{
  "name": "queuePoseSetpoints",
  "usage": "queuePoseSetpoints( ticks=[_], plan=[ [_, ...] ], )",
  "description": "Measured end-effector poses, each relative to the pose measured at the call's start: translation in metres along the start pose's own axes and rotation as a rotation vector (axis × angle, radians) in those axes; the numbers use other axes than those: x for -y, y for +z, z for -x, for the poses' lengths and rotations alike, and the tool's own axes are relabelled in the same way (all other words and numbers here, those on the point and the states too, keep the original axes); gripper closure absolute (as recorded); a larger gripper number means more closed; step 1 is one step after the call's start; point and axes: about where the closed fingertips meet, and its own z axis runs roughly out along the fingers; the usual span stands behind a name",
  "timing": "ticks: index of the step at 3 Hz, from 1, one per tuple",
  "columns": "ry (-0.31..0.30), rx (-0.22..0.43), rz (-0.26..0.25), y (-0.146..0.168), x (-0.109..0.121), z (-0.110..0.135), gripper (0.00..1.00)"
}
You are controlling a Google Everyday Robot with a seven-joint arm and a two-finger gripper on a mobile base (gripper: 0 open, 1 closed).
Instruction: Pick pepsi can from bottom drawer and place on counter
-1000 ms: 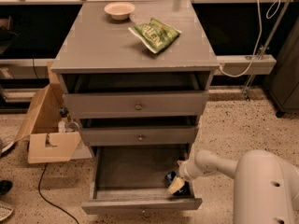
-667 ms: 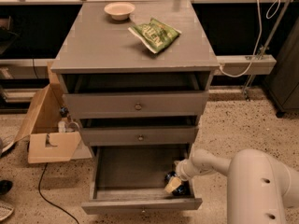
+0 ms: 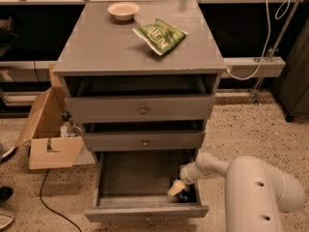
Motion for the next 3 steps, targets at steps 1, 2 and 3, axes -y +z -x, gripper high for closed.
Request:
queuePoseSetpoints(
  ticks=[1,2,3],
  plan=[
    [0.032,-0.017,-0.029,0.013,0.010,-0.005,0.00],
    [0.049,-0.028,-0.059,0.024,0.020,-0.011,0.00],
    [0.065,-0.043,-0.075,0.036,0.028,-0.023,0.00]
  ],
)
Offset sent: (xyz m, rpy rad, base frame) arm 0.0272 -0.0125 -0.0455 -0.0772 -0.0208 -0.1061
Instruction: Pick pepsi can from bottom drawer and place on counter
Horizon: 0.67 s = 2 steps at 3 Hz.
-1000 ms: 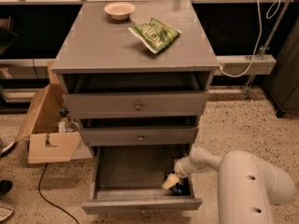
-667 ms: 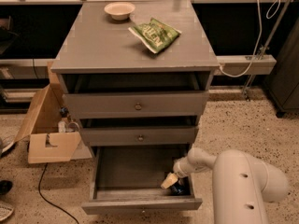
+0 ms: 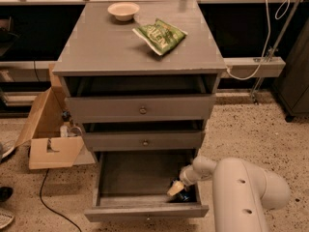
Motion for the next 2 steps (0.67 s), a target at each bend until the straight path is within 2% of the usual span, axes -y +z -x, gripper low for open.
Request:
queuePoseSetpoints(
  ticks=[2],
  plan=[
    [0.025,-0.044,-0.019,0.005,0.002,-0.029,0.00]
  ],
)
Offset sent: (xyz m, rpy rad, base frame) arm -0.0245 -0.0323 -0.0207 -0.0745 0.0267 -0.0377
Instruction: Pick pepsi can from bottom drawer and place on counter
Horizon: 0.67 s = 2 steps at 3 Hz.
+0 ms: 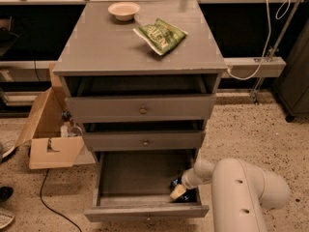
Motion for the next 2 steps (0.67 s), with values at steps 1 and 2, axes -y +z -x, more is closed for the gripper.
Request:
queuePoseSetpoints(
  ticks=[1,2],
  plan=[
    [0.006,-0.014,-0.011,-0.0046,-0.0020,-0.0081,0.00],
    [0.006,-0.014,-0.012,-0.0035,-0.0030,-0.0060,0.15]
  ],
)
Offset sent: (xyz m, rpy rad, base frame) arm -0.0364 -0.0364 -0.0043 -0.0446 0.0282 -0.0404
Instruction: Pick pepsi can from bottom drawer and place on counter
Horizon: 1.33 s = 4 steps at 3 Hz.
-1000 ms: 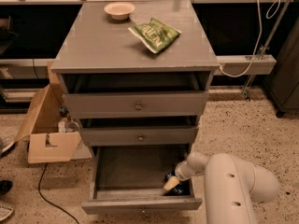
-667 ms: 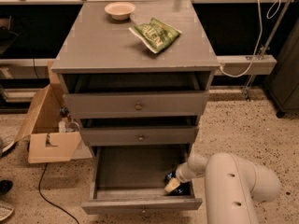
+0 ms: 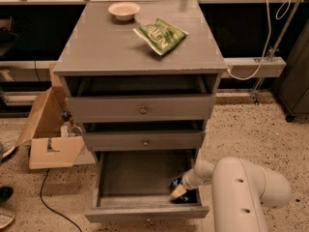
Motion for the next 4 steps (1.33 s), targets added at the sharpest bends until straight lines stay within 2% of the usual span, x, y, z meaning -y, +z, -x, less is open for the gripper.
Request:
queuePoseSetpoints(
  ticks=[2,3,4],
  plan=[
    [0.011,-0.008,-0.005,-0.005,-0.008,-0.016,0.61],
    [0.011,-0.008,-0.005,-0.005,-0.008,-0.015,0.85],
    [-0.045,0.050,0.014,-0.027,-0.019,-0.010,1.00]
  ],
)
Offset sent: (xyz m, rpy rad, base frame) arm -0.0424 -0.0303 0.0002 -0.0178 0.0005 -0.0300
